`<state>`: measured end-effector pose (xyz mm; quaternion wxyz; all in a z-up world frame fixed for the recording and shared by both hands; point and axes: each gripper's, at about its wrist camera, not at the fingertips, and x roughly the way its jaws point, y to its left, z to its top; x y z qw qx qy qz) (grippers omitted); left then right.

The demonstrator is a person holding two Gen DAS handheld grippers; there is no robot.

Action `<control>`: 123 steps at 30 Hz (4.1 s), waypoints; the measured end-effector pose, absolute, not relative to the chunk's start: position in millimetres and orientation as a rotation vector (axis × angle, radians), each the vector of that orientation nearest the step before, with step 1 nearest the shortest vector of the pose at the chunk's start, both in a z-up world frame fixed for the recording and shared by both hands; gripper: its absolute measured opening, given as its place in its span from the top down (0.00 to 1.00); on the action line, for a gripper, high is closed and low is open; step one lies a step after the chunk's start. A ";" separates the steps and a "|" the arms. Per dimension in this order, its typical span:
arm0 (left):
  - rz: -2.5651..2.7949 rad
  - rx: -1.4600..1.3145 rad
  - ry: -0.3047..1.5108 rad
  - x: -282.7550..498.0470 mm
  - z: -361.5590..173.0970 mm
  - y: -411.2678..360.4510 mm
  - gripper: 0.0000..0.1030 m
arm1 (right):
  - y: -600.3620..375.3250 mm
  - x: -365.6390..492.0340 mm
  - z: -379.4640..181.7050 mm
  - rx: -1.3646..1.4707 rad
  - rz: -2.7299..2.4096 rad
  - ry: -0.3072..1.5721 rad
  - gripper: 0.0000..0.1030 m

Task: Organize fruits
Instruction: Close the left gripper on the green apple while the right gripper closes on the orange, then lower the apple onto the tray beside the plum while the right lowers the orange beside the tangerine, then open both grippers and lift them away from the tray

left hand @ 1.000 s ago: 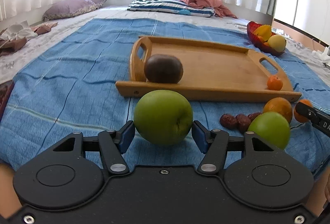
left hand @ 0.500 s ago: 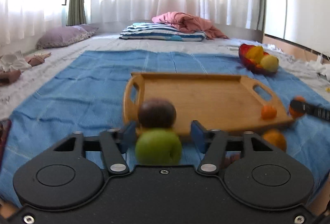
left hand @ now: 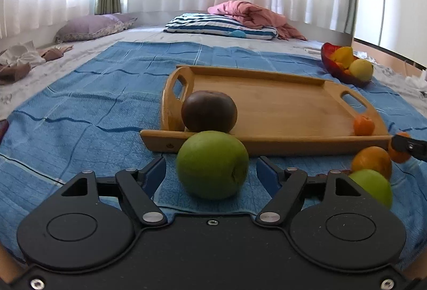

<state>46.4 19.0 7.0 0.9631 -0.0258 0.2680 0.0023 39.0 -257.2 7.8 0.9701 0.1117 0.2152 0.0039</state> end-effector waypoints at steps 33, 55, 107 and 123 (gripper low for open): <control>-0.035 -0.114 0.579 135.4 97.8 37.1 0.43 | -268.4 130.8 54.5 0.240 0.097 0.541 0.61; -0.003 -0.102 0.819 226.7 62.8 29.6 0.43 | -260.9 196.6 39.0 0.184 0.121 0.786 0.61; -0.153 -0.013 0.640 139.1 62.0 9.1 0.00 | -249.1 119.3 53.6 0.050 0.213 0.527 0.08; -0.265 -0.053 0.654 59.6 34.8 -6.7 0.00 | -253.3 42.7 26.4 -0.003 0.157 0.411 0.00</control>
